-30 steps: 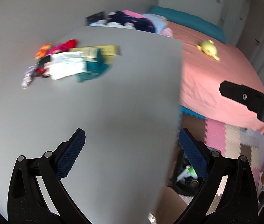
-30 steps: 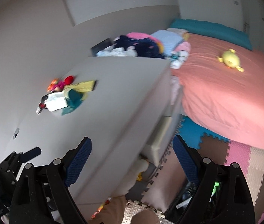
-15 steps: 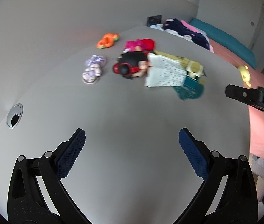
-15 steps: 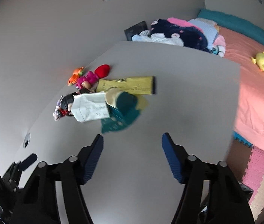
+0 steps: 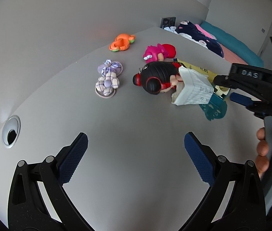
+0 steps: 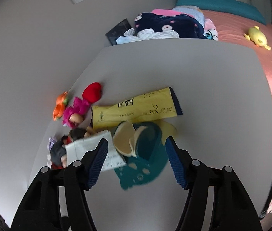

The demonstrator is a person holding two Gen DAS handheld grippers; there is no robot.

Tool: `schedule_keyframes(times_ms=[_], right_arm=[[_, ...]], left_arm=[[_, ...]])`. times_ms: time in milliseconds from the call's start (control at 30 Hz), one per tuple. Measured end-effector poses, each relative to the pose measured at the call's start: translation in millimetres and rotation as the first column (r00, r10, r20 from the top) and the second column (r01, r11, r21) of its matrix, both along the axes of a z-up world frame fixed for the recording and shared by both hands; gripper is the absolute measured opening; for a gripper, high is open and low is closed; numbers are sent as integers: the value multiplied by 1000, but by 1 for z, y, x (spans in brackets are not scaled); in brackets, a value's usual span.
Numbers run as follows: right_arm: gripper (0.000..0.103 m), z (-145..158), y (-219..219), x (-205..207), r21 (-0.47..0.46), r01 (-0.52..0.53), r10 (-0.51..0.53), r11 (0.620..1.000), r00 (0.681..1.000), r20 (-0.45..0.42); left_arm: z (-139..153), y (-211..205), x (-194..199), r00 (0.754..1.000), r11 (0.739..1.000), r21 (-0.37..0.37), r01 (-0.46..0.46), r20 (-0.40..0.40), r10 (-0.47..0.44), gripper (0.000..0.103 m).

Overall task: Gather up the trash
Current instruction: 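Grasp the teal cup with the right tool while the left tool grasps the black-red doll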

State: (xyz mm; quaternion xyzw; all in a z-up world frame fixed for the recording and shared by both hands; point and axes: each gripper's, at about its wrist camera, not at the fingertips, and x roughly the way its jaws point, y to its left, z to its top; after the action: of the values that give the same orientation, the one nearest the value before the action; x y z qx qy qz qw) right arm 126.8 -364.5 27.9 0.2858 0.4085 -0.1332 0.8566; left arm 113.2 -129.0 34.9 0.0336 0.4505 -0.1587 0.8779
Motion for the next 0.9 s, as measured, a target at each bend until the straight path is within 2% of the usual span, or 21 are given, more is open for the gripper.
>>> schedule_keyframes(times_ms=[100, 200, 367, 600, 733, 900], right_arm=[[50, -9, 0, 8, 18, 20, -20, 1000, 1000, -15], [48, -9, 1, 12, -36, 14, -14, 999, 1000, -6], [39, 2, -10, 5, -89, -32, 35, 996, 999, 25], [37, 11, -29, -4, -94, -46, 51, 995, 997, 52], [36, 10, -35, -6, -71, -51, 55, 996, 996, 66], [36, 9, -37, -6, -58, -65, 69, 996, 995, 74]], left_arm=[[0, 1, 5, 1000, 1000, 16, 21, 11, -21, 97], [2, 0, 11, 999, 998, 29, 49, 23, -49, 97], [5, -12, 30, 993, 993, 45, 107, 37, -108, 97], [9, -42, 57, 982, 983, 43, 177, 56, -179, 97], [1, -61, 68, 971, 970, 86, 228, 47, -233, 91], [-3, -71, 78, 968, 967, 64, 247, 23, -248, 79]])
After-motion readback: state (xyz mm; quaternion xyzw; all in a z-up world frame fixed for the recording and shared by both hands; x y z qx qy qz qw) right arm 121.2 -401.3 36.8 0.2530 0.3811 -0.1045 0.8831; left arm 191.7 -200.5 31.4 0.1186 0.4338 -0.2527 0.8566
